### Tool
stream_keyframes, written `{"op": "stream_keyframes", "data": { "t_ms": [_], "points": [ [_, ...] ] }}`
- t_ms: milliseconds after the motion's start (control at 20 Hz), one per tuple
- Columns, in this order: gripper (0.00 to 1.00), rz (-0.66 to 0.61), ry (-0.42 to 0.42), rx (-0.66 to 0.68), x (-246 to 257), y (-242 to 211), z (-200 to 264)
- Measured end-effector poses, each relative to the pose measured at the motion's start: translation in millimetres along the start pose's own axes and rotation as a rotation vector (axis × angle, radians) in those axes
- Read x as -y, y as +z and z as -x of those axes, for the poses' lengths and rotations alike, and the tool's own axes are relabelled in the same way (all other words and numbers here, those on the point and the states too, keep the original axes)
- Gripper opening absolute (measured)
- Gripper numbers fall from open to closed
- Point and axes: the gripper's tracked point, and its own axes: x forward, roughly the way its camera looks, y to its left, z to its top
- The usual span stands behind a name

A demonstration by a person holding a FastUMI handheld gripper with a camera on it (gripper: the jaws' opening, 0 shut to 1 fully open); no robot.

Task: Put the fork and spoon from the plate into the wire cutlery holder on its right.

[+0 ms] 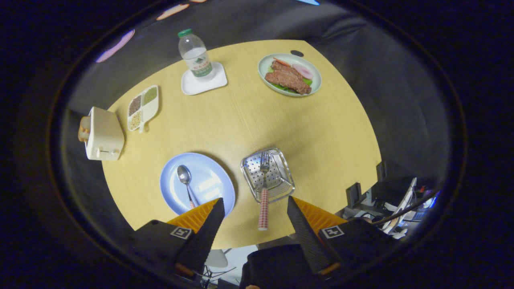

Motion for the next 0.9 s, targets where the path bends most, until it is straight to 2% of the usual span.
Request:
{"op": "stream_keyframes", "data": {
  "t_ms": [200,550,700,900],
  "points": [
    [1.0,0.079,-0.05,0.085,-19.1,-19.5,17.4],
    [1.0,0.195,-0.072,0.296,-60.2,-37.8,21.4],
    [1.0,0.214,-0.039,0.405,-87.4,-36.1,12.8],
    [0.99,0.188,0.016,0.619,-124.0,-29.0,0.6]
  ]
}}
